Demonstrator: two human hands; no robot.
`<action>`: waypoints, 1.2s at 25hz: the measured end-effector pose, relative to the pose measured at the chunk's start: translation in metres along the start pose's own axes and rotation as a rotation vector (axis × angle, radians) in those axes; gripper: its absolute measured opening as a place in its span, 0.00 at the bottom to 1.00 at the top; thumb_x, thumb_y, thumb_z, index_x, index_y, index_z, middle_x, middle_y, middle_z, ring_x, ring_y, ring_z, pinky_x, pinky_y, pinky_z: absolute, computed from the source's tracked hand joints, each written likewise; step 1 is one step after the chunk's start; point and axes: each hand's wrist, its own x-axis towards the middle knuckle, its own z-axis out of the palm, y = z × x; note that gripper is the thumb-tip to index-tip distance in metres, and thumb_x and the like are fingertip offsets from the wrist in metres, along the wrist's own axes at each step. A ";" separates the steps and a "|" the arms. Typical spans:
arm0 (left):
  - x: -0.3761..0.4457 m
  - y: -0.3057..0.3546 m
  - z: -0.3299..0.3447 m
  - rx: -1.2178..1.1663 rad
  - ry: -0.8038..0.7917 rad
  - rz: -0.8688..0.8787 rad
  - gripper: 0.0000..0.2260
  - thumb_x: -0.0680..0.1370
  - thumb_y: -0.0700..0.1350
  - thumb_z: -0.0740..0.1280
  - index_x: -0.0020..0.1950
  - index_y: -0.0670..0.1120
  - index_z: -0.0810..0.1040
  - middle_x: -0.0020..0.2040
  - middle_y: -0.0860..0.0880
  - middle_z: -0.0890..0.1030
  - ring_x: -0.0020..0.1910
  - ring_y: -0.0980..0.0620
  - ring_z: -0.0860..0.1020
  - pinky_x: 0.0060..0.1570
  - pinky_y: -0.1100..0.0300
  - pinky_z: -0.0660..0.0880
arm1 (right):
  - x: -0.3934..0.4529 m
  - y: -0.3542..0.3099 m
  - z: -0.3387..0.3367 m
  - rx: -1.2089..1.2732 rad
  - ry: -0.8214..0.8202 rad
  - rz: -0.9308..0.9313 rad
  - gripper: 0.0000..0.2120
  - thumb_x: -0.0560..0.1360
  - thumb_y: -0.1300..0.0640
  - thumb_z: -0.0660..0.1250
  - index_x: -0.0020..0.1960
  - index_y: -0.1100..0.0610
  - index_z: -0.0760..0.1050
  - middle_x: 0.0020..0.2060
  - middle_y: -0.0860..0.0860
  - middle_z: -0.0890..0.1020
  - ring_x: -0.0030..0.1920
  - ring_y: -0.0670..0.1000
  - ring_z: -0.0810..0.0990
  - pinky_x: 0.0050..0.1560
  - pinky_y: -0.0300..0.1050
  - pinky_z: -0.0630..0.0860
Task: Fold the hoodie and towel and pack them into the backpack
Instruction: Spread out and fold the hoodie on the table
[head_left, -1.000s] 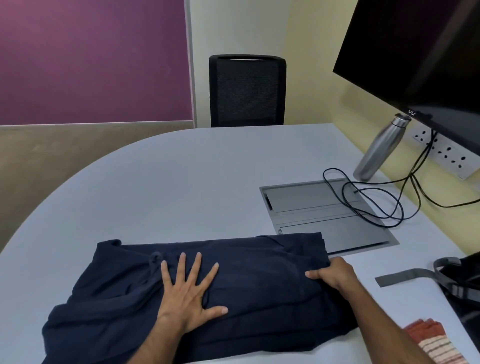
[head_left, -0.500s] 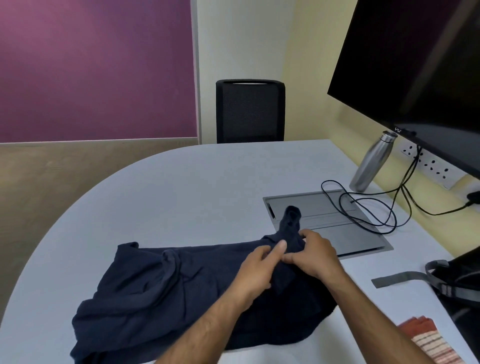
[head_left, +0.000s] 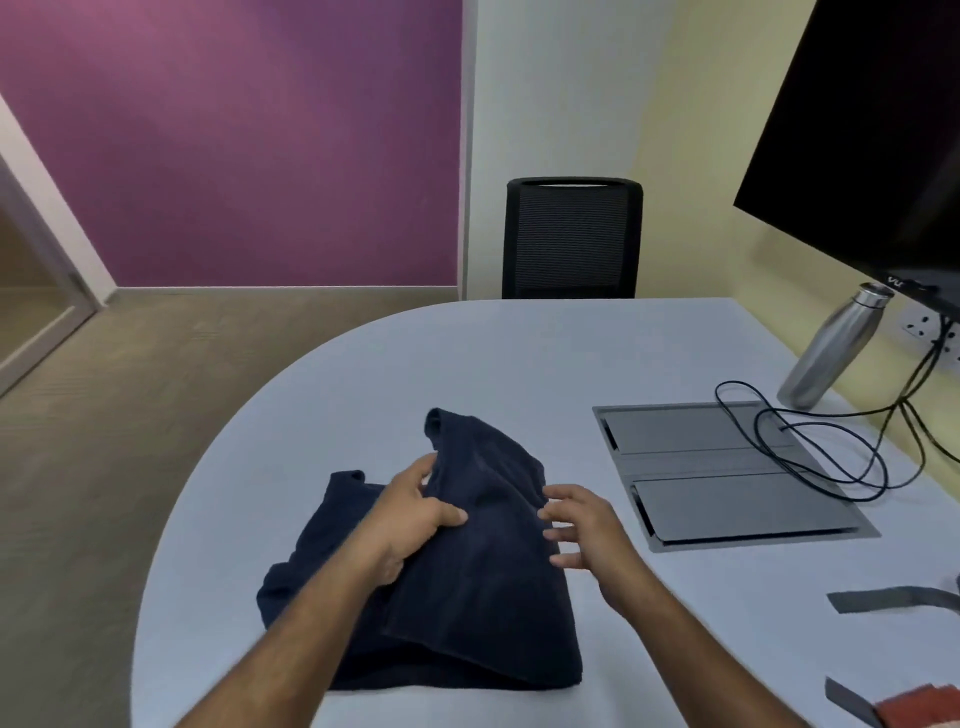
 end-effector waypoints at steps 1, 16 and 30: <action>-0.003 0.001 -0.021 -0.004 0.019 0.006 0.26 0.73 0.32 0.71 0.63 0.58 0.78 0.55 0.48 0.85 0.51 0.47 0.84 0.52 0.48 0.82 | 0.003 0.009 0.010 -0.094 0.035 -0.063 0.22 0.70 0.48 0.69 0.63 0.50 0.76 0.58 0.50 0.81 0.57 0.51 0.80 0.54 0.47 0.79; 0.024 -0.129 -0.125 1.169 0.164 0.274 0.32 0.77 0.64 0.54 0.81 0.63 0.47 0.82 0.51 0.44 0.81 0.48 0.44 0.78 0.44 0.45 | 0.042 0.099 0.089 -1.071 -0.181 -0.301 0.45 0.66 0.23 0.36 0.78 0.41 0.34 0.77 0.50 0.30 0.78 0.55 0.31 0.78 0.56 0.39; 0.036 -0.165 -0.111 1.278 0.152 0.119 0.48 0.60 0.84 0.31 0.75 0.65 0.29 0.80 0.55 0.32 0.80 0.48 0.35 0.76 0.38 0.38 | 0.060 0.082 0.087 0.106 -0.080 0.283 0.38 0.59 0.54 0.84 0.64 0.61 0.73 0.53 0.53 0.84 0.50 0.54 0.85 0.47 0.47 0.82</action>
